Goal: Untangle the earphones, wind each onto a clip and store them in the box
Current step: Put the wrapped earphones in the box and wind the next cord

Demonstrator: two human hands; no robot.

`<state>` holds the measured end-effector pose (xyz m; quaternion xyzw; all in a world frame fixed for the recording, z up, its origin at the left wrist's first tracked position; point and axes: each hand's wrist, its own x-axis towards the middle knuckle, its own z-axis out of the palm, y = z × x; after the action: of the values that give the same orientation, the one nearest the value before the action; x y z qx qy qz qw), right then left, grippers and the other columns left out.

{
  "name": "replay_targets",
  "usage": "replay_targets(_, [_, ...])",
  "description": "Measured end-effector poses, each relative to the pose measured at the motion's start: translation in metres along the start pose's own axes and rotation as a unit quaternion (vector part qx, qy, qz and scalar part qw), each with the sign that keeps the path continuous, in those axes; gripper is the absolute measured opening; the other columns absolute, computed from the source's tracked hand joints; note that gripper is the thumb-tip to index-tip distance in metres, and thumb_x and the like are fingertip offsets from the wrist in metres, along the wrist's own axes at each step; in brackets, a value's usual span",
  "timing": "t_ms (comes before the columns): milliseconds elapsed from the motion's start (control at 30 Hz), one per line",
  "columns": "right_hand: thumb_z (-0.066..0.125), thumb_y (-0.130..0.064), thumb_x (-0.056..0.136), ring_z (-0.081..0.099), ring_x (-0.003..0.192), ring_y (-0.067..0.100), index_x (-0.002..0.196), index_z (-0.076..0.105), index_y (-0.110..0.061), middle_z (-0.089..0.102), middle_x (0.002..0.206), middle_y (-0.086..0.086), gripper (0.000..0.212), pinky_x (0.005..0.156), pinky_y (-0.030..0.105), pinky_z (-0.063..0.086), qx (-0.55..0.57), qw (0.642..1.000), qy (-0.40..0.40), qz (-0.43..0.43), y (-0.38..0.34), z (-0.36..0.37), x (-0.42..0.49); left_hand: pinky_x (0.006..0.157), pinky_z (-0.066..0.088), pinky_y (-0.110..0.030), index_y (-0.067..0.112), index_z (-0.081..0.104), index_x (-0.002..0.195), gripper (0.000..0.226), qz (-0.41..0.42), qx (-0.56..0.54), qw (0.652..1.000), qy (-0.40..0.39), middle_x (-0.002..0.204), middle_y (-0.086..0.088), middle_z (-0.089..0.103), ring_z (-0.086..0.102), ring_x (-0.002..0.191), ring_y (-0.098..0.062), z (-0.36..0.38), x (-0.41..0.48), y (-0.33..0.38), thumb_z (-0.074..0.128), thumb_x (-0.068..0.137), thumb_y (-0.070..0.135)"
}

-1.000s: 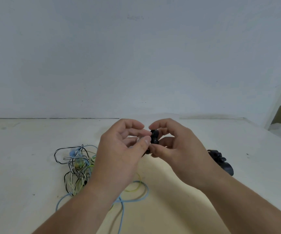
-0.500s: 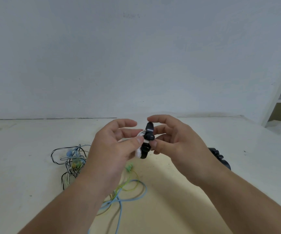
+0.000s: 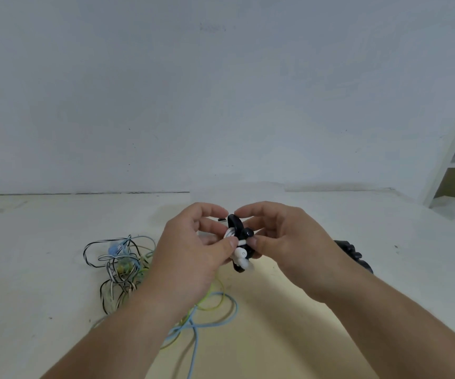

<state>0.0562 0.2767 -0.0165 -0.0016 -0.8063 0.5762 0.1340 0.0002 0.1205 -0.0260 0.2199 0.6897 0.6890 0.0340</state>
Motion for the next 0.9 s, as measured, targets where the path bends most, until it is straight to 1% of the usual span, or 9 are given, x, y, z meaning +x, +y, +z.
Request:
replay_targets(167, [0.060, -0.008, 0.084, 0.068, 0.086, 0.015, 0.106, 0.076, -0.020, 0.075, 0.099, 0.007, 0.029, 0.084, 0.031, 0.055, 0.085, 0.991, -0.087, 0.056, -0.001, 0.008, -0.002, 0.075, 0.061, -0.051, 0.024, 0.064, 0.094, 0.028, 0.020, 0.082, 0.994, 0.064, 0.076, 0.008, 0.068, 0.074, 0.071, -0.019, 0.004, 0.003, -0.009, 0.072, 0.082, 0.001])
replay_targets(267, [0.067, -0.018, 0.087, 0.066, 0.078, 0.007, 0.106, 0.072, -0.025, 0.072, 0.092, 0.003, 0.021, 0.075, 0.028, 0.055, -0.052, 0.993, -0.101, 0.023, 0.002, 0.008, -0.005, 0.072, 0.062, -0.044, 0.023, 0.064, 0.095, 0.024, -0.011, 0.083, 0.995, 0.054, 0.071, 0.009, 0.070, 0.074, 0.070, -0.014, 0.003, 0.003, -0.012, 0.077, 0.081, 0.007])
replay_targets(367, [0.066, -0.011, 0.089, 0.063, 0.071, 0.012, 0.102, 0.072, -0.018, 0.067, 0.076, 0.001, 0.016, 0.066, 0.026, 0.052, -0.069, 0.992, -0.092, 0.047, 0.002, 0.000, -0.003, 0.067, 0.061, -0.033, 0.023, 0.069, 0.086, 0.004, -0.001, 0.104, 0.993, 0.050, 0.073, 0.003, 0.072, 0.073, 0.073, -0.017, 0.001, 0.003, -0.012, 0.072, 0.089, 0.025])
replay_targets(433, [0.065, -0.006, 0.086, 0.060, 0.069, 0.018, 0.098, 0.074, -0.016, 0.066, 0.074, 0.004, 0.018, 0.065, 0.030, 0.049, -0.046, 0.995, -0.059, 0.066, 0.002, -0.007, -0.001, 0.072, 0.054, -0.025, 0.027, 0.067, 0.083, 0.014, 0.056, 0.225, 0.970, 0.068, 0.084, 0.007, 0.068, 0.068, 0.080, -0.012, -0.004, 0.007, -0.016, 0.060, 0.094, 0.033])
replay_targets(500, [0.065, -0.005, 0.085, 0.059, 0.068, 0.019, 0.095, 0.074, -0.016, 0.066, 0.074, 0.006, 0.018, 0.064, 0.032, 0.048, -0.036, 0.997, -0.021, 0.067, 0.001, -0.014, 0.002, 0.082, 0.043, -0.020, 0.027, 0.067, 0.101, 0.013, 0.101, 0.333, 0.934, 0.076, 0.109, 0.009, 0.059, 0.058, 0.100, -0.009, -0.007, 0.007, -0.016, 0.055, 0.097, 0.026])
replay_targets(600, [0.065, -0.013, 0.088, 0.055, 0.064, 0.015, 0.095, 0.072, -0.021, 0.063, 0.068, 0.002, 0.013, 0.063, 0.032, 0.045, -0.060, 0.996, 0.026, 0.059, 0.002, -0.017, 0.006, 0.099, 0.021, -0.010, 0.016, 0.049, 0.141, 0.044, 0.122, 0.416, 0.900, 0.049, 0.139, 0.006, 0.043, 0.036, 0.127, -0.011, -0.010, 0.011, -0.022, 0.052, 0.097, 0.012])
replay_targets(667, [0.063, -0.018, 0.091, 0.047, 0.061, 0.016, 0.097, 0.070, -0.023, 0.057, 0.063, -0.003, 0.011, 0.060, 0.033, 0.039, -0.108, 0.991, 0.058, 0.048, 0.005, -0.016, 0.012, 0.106, 0.019, -0.014, 0.018, 0.026, 0.154, 0.062, 0.115, 0.433, 0.894, 0.014, 0.148, 0.006, 0.035, 0.029, 0.135, -0.012, -0.011, 0.012, -0.026, 0.050, 0.097, 0.011])
replay_targets(800, [0.053, -0.014, 0.093, 0.033, 0.059, 0.018, 0.085, 0.056, -0.003, 0.044, 0.060, 0.000, 0.014, 0.057, 0.033, 0.026, -0.164, 0.984, 0.071, 0.016, 0.000, -0.012, 0.029, 0.099, 0.032, -0.023, 0.029, -0.002, 0.158, 0.087, 0.070, 0.413, 0.908, -0.021, 0.139, 0.009, 0.036, 0.038, 0.129, -0.014, -0.009, 0.013, -0.029, 0.055, 0.094, 0.015])
replay_targets(900, [0.052, -0.013, 0.091, 0.032, 0.052, 0.017, 0.067, 0.049, -0.008, 0.043, 0.055, -0.001, 0.025, 0.052, 0.026, 0.026, -0.187, 0.980, 0.064, 0.027, -0.007, -0.007, 0.046, 0.092, 0.037, -0.025, 0.034, -0.007, 0.156, 0.091, 0.067, 0.394, 0.916, -0.015, 0.133, 0.008, 0.040, 0.046, 0.117, -0.015, -0.011, 0.016, -0.029, 0.056, 0.094, 0.016])
